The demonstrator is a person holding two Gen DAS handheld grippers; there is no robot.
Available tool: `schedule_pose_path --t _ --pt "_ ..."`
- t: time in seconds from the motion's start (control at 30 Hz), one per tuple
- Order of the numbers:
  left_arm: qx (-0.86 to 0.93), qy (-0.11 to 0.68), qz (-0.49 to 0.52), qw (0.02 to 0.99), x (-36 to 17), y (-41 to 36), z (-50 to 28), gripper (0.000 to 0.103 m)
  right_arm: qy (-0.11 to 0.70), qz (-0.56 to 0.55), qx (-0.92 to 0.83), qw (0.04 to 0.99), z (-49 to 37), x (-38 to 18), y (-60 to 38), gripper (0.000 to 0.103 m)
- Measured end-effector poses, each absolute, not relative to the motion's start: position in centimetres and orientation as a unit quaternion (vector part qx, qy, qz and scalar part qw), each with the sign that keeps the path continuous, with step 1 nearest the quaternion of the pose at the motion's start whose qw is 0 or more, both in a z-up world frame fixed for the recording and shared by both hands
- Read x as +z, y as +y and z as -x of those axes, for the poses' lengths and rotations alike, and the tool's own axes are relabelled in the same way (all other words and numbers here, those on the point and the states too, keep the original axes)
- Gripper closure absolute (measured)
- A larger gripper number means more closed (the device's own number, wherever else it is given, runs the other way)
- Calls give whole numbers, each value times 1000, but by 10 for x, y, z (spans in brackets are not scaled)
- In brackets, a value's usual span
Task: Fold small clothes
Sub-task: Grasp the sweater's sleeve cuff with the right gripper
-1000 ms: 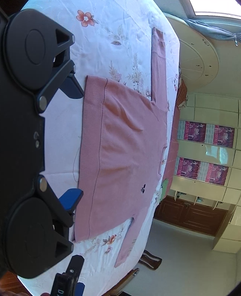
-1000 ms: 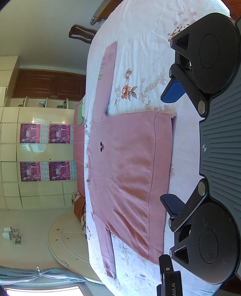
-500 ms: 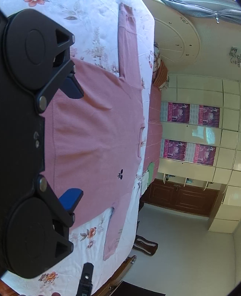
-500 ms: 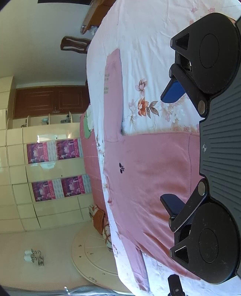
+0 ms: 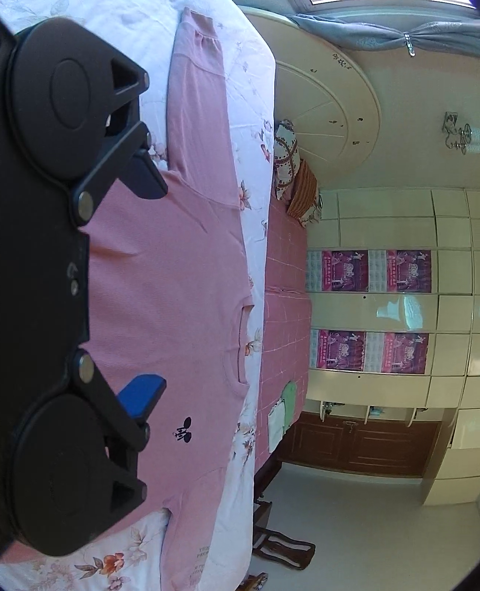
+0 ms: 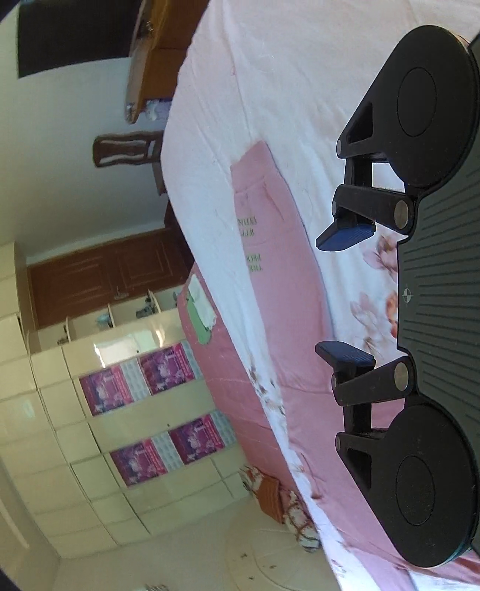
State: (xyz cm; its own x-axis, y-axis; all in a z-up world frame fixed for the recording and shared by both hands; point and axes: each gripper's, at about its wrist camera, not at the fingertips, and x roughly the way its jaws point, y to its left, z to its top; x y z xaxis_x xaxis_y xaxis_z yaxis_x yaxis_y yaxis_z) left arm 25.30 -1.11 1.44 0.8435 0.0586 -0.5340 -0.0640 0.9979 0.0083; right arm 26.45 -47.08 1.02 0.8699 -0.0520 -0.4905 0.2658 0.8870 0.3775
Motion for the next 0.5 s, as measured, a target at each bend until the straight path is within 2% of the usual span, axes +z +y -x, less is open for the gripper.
schedule_pose_path --t 0.33,0.37,0.43,0.5 --pt "2 351 38 936 -32 -45 -332 7 236 -399 -177 868 -349 -74 -633 51" --pt "-1 356 37 934 -35 -48 -336 7 235 -413 -174 862 -351 -81 -642 53" --pt "-1 364 31 931 -41 -55 -344 7 241 -435 -169 851 -353 -91 -655 68" --pt "-2 372 28 928 -46 -58 -348 7 248 -439 -164 848 -357 -95 -663 79"
